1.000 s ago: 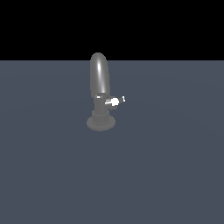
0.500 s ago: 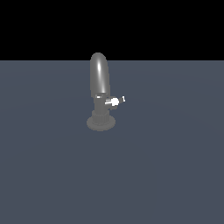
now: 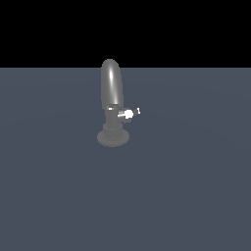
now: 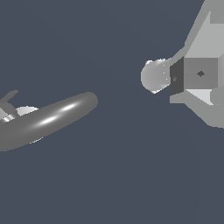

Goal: Turn on the faucet by rotating a designated handle.

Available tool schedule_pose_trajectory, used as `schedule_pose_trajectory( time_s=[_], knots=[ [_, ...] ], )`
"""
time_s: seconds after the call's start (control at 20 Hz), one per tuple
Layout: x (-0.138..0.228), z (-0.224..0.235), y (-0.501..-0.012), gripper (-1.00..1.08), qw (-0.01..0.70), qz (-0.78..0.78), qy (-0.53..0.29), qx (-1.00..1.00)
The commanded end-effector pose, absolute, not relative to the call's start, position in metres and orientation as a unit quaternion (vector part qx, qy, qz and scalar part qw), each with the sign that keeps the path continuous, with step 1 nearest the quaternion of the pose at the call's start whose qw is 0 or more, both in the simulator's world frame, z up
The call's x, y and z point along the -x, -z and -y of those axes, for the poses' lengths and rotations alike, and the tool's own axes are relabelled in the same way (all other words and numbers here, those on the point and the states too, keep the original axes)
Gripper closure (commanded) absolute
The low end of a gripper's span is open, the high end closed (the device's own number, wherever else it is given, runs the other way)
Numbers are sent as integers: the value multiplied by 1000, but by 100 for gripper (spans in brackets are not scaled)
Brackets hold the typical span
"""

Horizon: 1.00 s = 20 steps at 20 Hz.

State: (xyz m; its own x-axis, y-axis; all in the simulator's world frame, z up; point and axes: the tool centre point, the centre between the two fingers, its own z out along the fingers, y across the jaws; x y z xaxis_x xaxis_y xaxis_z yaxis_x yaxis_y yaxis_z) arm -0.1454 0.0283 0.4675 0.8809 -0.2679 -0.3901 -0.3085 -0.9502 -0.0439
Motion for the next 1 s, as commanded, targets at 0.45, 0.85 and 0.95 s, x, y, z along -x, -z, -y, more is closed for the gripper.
schedule_pose_trajectory(
  time_s=[0.45, 0.85, 0.95],
  knots=[
    [87, -31, -446, 108, 84, -226, -287, 927],
    [49, -28, -424, 108, 107, -278, -350, 888],
    [40, -27, -417, 108, 112, -291, -366, 877]
  ],
)
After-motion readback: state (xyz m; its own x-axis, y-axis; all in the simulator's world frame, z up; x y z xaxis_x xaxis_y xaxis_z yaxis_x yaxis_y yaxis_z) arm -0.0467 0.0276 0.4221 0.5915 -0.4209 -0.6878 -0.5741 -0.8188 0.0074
